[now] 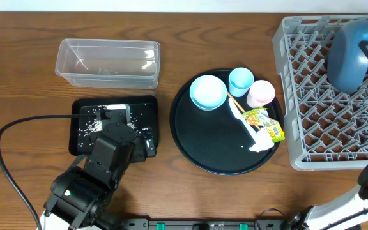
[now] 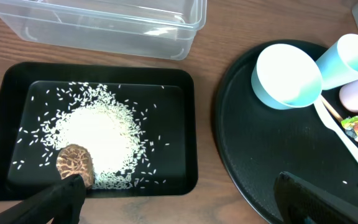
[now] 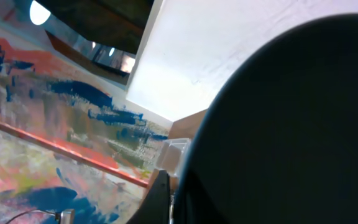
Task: Sort waste into correct bins and load items into the dishwasher rack
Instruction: 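Lower the blue plate into the rack and release it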
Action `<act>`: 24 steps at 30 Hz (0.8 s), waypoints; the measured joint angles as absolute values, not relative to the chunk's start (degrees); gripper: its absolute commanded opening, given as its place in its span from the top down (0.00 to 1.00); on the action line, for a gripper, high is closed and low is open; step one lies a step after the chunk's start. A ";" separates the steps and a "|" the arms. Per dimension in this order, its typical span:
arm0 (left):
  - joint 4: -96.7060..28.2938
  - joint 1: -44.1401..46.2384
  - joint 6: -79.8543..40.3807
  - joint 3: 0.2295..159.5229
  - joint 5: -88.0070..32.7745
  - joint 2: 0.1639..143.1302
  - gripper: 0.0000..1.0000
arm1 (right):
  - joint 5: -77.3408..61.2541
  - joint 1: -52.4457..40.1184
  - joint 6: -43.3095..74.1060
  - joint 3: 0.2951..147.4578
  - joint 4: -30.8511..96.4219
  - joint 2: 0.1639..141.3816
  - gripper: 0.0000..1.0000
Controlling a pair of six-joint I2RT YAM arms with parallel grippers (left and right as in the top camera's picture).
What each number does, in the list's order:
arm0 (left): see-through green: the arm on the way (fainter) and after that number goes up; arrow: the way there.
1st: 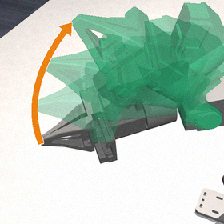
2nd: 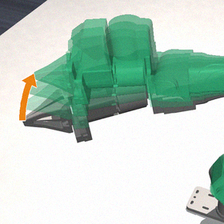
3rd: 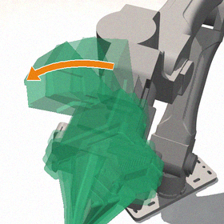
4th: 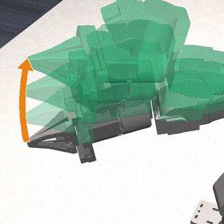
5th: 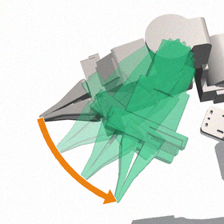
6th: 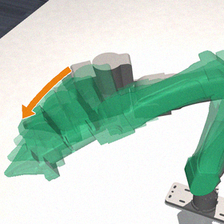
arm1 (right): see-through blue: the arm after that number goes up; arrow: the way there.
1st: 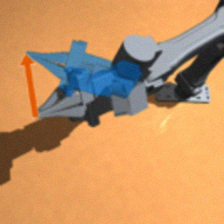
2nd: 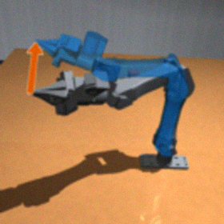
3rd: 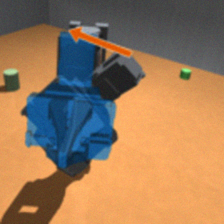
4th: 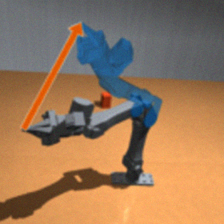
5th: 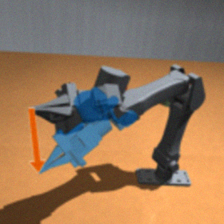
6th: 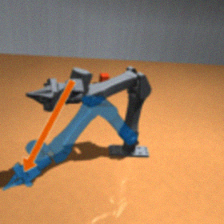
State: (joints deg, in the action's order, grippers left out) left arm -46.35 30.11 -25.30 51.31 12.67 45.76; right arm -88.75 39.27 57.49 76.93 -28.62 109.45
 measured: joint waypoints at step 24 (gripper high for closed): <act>-46.33 30.11 -25.28 51.31 12.67 45.76 0.02 | -88.55 38.83 78.30 77.06 -71.22 109.45 0.01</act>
